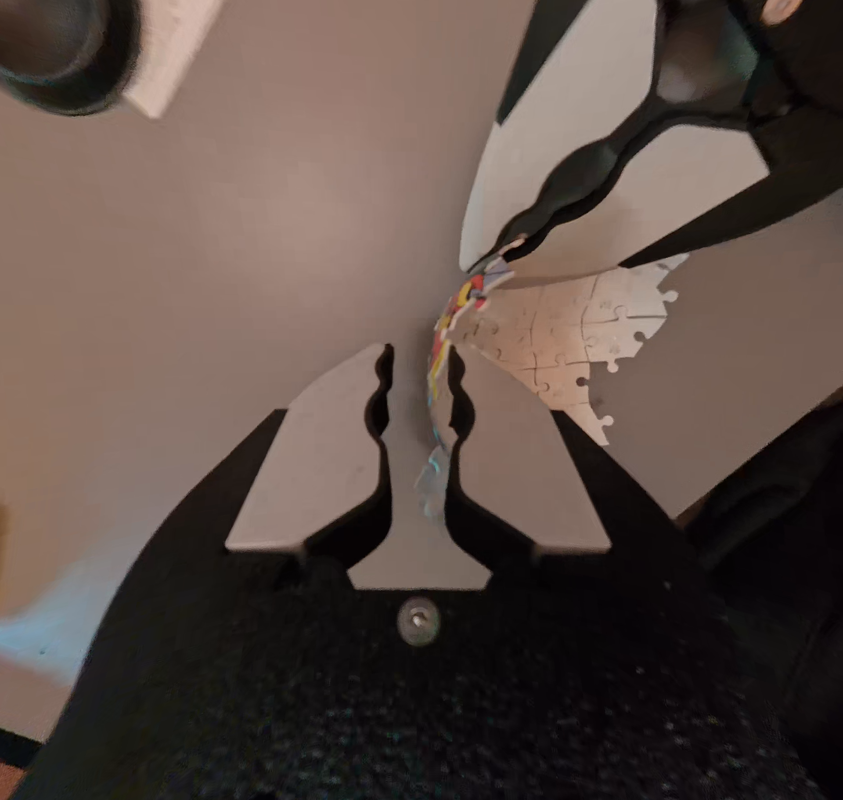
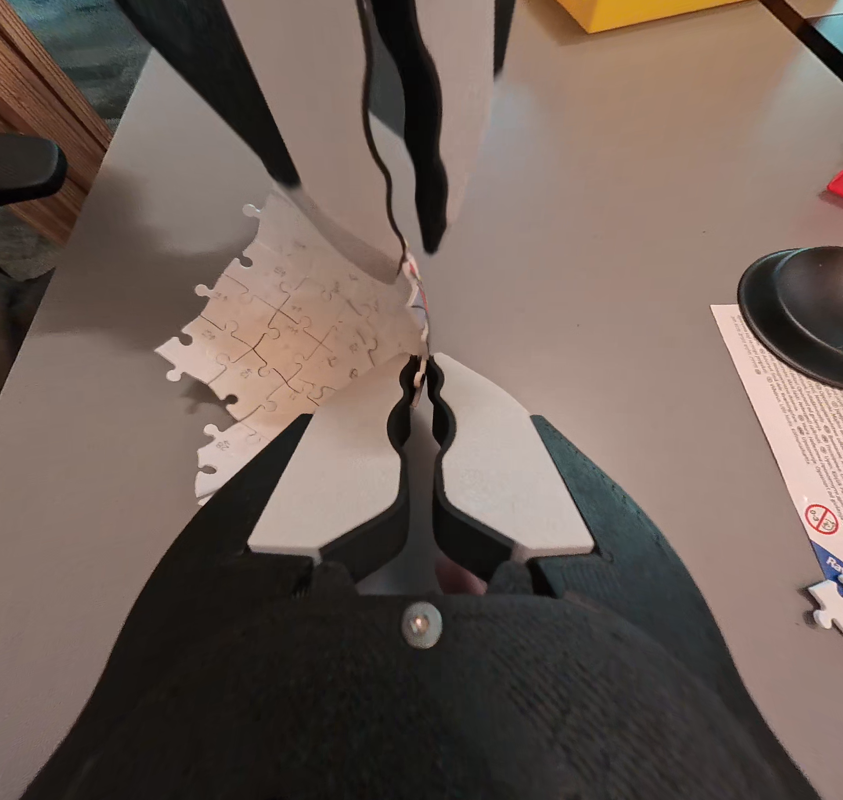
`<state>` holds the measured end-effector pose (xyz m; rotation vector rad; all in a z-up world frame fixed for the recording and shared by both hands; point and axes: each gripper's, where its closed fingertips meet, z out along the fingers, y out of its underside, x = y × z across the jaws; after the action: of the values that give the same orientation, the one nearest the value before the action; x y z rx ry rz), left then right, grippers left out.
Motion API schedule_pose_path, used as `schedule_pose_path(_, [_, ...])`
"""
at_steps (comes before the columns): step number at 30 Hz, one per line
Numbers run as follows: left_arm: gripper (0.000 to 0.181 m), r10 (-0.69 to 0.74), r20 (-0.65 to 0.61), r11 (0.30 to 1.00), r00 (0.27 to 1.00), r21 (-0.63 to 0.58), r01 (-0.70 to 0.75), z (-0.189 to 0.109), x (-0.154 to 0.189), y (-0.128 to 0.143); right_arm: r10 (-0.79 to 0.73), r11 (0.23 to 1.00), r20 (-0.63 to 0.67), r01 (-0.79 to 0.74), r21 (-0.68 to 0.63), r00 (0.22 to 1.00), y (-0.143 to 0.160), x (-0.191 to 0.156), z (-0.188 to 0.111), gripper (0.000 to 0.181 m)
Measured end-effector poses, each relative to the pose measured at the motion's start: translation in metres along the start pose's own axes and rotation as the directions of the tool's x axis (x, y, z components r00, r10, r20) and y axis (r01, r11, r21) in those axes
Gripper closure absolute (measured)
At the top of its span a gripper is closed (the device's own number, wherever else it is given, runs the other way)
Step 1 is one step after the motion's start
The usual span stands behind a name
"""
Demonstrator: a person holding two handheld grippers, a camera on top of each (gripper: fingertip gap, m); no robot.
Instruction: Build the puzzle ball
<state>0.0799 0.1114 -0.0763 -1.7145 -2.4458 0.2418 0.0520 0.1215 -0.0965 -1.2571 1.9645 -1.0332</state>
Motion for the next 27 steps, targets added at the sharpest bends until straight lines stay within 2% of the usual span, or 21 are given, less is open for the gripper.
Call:
schedule_pose_path(4, [0.146, -0.191, 0.060, 0.956, 0.980, 0.238, 0.172, -0.039, -0.013, 0.004, 0.016, 1.000, -0.031, -0.016, -0.001, 0.999, 0.000, 0.005, 0.000, 0.177])
schedule_pose_path(7, [0.133, -0.317, 0.043, 0.890, 0.947, 0.359, 0.282, -0.049, -0.013, 0.019, 0.037, 0.999, -0.056, -0.038, -0.007, 0.998, 0.001, 0.009, 0.001, 0.177])
schedule_pose_path(11, [0.128, -0.359, 0.126, 0.893, 0.925, 0.336, 0.301, -0.027, -0.014, 0.044, 0.063, 0.998, -0.073, -0.064, -0.011, 0.995, 0.002, 0.012, 0.001, 0.177])
schedule_pose_path(13, [0.128, -0.369, 0.130, 0.897, 0.920, 0.310, 0.316, -0.012, -0.012, 0.049, 0.069, 0.997, -0.087, -0.071, -0.012, 0.994, 0.002, 0.013, 0.001, 0.177])
schedule_pose_path(17, [0.145, -0.336, 0.152, 0.900, 0.930, 0.341, 0.270, 0.000, -0.012, 0.042, 0.067, 0.997, -0.096, -0.069, -0.021, 0.993, 0.003, 0.014, 0.001, 0.176])
schedule_pose_path(21, [0.161, -0.276, 0.250, 0.915, 0.928, 0.363, 0.175, -0.004, -0.019, 0.039, 0.073, 0.997, -0.101, -0.075, -0.020, 0.992, 0.003, 0.015, 0.001, 0.176])
schedule_pose_path(27, [0.164, -0.211, 0.285, 0.937, 0.935, 0.331, 0.110, 0.000, -0.018, 0.035, 0.078, 0.996, -0.105, -0.081, -0.026, 0.991, 0.005, 0.016, 0.000, 0.176])
